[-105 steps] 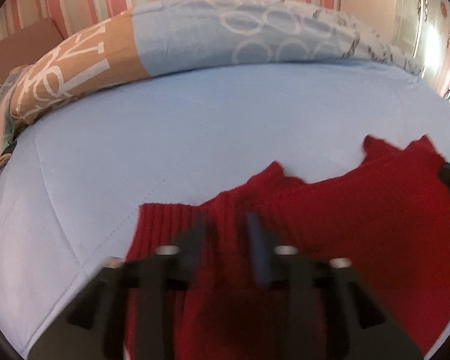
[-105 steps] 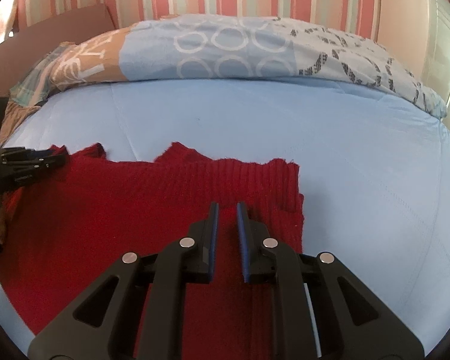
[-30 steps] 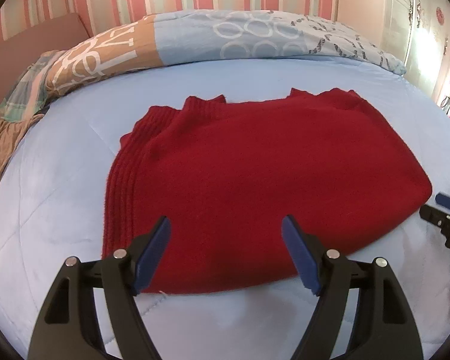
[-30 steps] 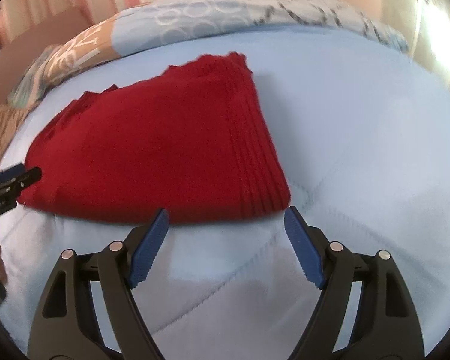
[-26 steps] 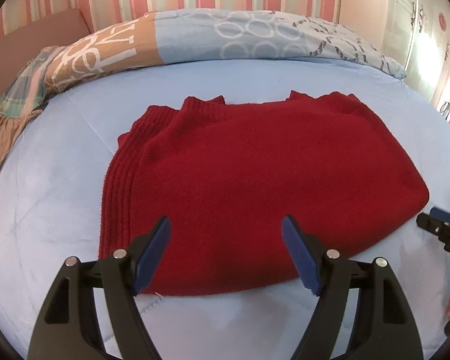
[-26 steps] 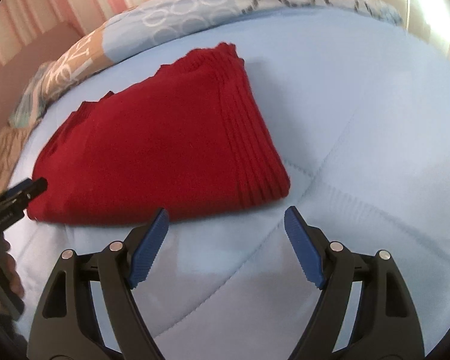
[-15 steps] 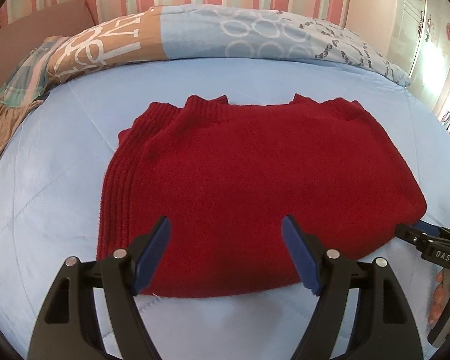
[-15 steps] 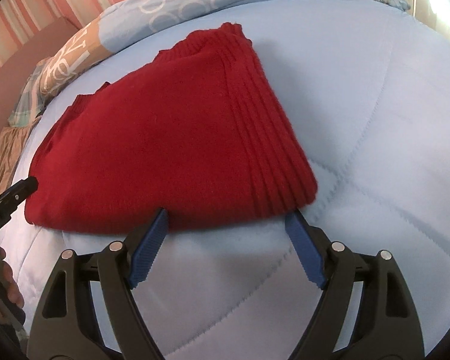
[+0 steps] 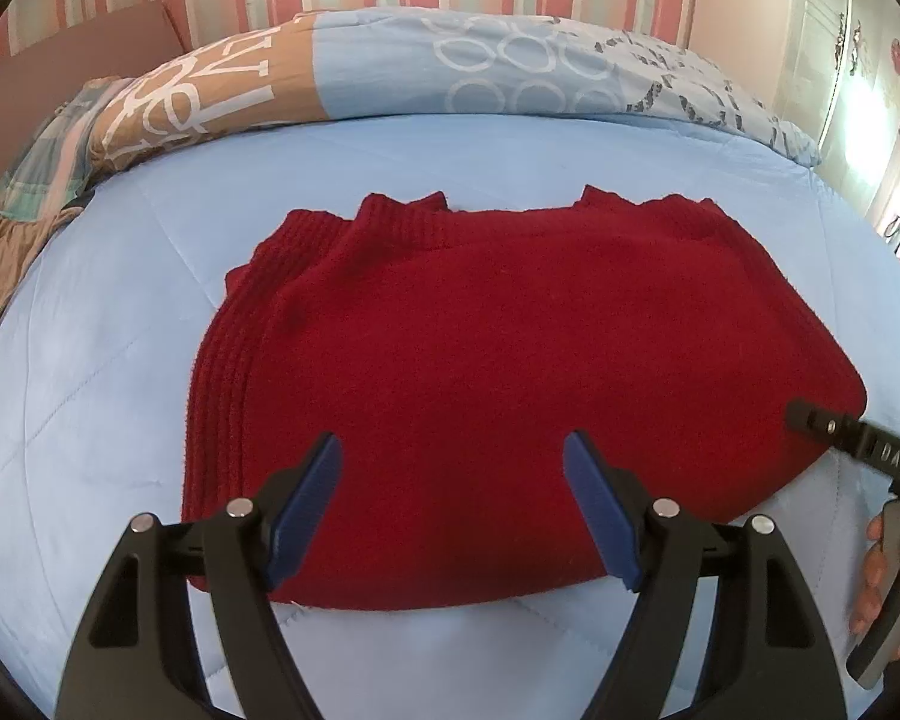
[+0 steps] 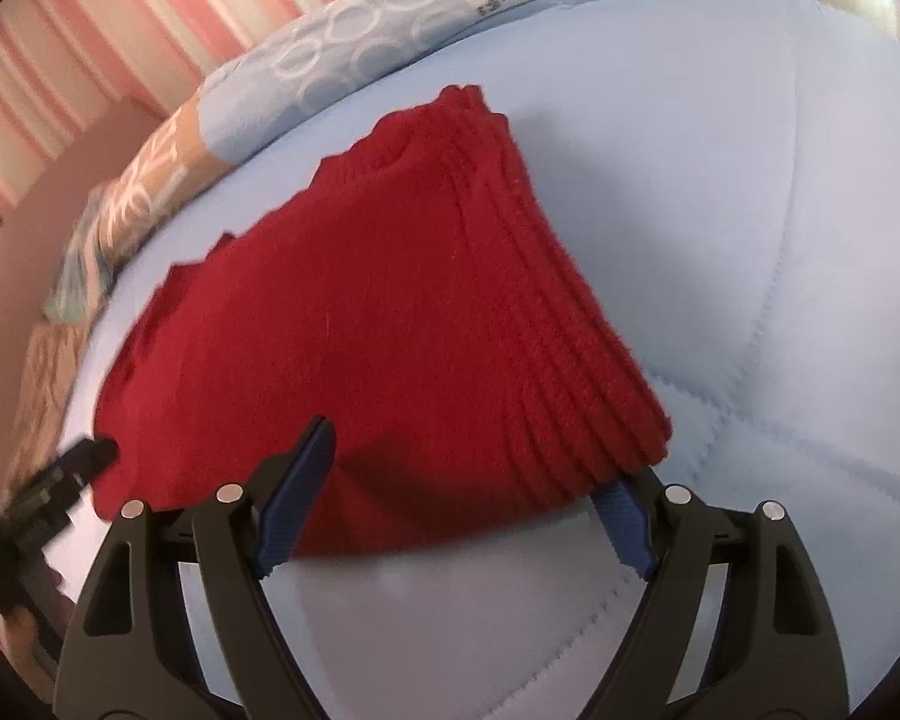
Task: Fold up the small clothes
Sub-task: 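Smooth the half-folded sweater flat with both open tools, then grasp the sweater side with the right tool and fold it across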
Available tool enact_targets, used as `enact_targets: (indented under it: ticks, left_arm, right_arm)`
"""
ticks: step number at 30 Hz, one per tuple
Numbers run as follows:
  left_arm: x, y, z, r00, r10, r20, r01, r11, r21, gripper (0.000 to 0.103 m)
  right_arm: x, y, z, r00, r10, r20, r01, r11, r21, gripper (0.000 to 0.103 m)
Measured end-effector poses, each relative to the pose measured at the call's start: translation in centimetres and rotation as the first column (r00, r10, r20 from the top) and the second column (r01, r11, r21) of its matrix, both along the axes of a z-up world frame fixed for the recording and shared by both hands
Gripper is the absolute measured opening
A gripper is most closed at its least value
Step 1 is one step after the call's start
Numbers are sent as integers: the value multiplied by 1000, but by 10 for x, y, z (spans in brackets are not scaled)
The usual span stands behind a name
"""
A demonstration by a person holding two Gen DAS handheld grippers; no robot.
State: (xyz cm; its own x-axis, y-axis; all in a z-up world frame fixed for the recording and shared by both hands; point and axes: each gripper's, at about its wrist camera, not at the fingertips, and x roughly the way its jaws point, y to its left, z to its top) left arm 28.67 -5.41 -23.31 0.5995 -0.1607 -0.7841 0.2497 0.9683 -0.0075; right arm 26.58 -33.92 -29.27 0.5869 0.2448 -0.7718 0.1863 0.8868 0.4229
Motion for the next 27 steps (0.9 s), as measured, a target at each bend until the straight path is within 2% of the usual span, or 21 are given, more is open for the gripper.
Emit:
enact_targets:
  ticks: [5,7,9,12,15,18,21,27]
  left_arm:
    - [3,-3,-9,1000,-4,-19,4,1000,6,77]
    - [5,-5,-13,1000,-5,-24,5,1000,10,77]
    - [8,-8,-18,999,-7,-34,8,1000,14,77]
    - [10,-13,-24,999,-14,-43,15,1000,21,77]
    - [13,-17,-32,998,-13,-61,15,999,33,77]
    - [16,-20,-40,997,-10,-76,14,999,48,77]
    - [17,-23,-43,997,-10,-75,16,997,69,79]
    - [18,-23,-48,997,-5,-71,11,997,82,81]
  right_arm:
    - [7,-9,-5,998,-62,5,61,995,80,80]
    - [12,-9,-7,997,-74,-1,74,996,58,72]
    - [15,-10,-6,997,-83,-2,83,996,38,51]
    - [15,-13,-6,997,-80,13,78,994,72,33]
    - [14,-2,3,998,-37,49,37,999,-6,20]
    - [10,16,16,995,9,100,4,992,-129,16]
    - [8,28,23,990,46,130,-19,978,-209,14]
    - [5,49,48,968,98,230,-50,977,-207,14]
